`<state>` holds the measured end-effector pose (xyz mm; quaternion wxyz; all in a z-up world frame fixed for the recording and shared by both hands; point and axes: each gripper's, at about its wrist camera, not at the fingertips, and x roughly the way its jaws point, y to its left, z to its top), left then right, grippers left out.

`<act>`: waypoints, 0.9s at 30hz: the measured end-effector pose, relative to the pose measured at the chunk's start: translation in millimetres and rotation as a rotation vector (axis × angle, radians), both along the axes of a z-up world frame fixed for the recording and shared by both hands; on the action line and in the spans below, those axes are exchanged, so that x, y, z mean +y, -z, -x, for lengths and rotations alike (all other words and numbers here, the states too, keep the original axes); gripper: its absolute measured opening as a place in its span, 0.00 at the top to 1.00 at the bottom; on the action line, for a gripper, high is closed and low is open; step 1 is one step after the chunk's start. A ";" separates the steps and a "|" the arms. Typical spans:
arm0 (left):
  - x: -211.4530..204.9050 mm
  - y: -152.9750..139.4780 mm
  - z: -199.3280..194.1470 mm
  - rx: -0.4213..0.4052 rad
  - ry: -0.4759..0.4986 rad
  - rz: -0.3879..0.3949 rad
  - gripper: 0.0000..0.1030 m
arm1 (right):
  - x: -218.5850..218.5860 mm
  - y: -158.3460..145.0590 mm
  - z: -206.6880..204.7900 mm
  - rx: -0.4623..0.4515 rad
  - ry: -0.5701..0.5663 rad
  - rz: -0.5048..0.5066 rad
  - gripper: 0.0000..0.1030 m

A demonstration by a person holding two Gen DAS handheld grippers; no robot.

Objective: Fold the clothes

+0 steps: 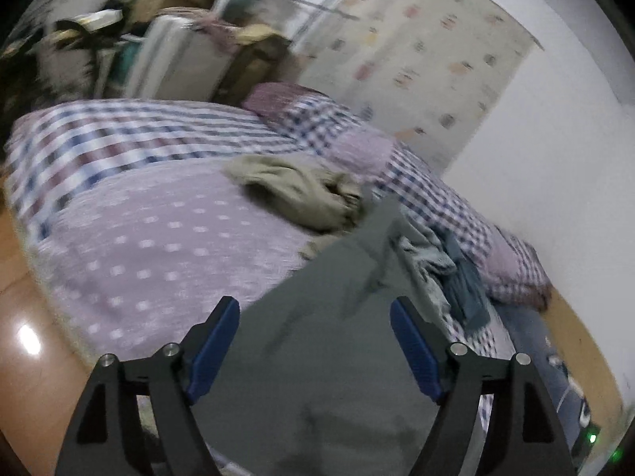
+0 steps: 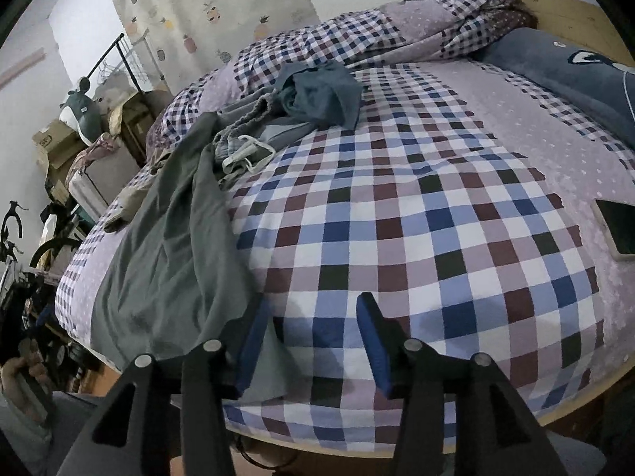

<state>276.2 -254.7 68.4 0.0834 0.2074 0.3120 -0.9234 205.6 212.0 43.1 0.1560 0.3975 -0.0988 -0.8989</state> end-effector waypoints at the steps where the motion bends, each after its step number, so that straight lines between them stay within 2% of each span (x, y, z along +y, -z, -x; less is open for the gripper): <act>1: 5.8 -2.0 7.8 0.006 0.023 0.016 0.20 | -1.7 0.5 0.5 0.002 -0.005 -0.002 0.52; 7: 37.4 -11.7 62.5 0.054 0.146 0.090 0.19 | -23.9 4.5 4.3 0.015 -0.074 -0.045 0.51; 14: 55.4 -11.8 130.2 0.079 0.212 0.062 0.19 | -60.7 -14.2 32.9 0.053 -0.140 -0.064 0.51; 19: 59.9 -10.0 174.5 0.078 0.241 0.013 0.19 | -87.9 -30.6 57.0 0.083 -0.180 -0.075 0.52; 23: 63.7 -12.9 209.4 0.060 0.288 0.059 0.17 | -109.6 -43.8 76.2 0.108 -0.212 -0.084 0.51; 25: 58.1 -12.2 219.6 0.032 0.273 0.070 0.17 | -122.6 -52.9 90.1 0.123 -0.230 -0.093 0.51; 27: 44.3 -7.6 224.3 0.013 0.234 0.024 0.17 | -145.5 -64.6 116.2 0.145 -0.275 -0.128 0.51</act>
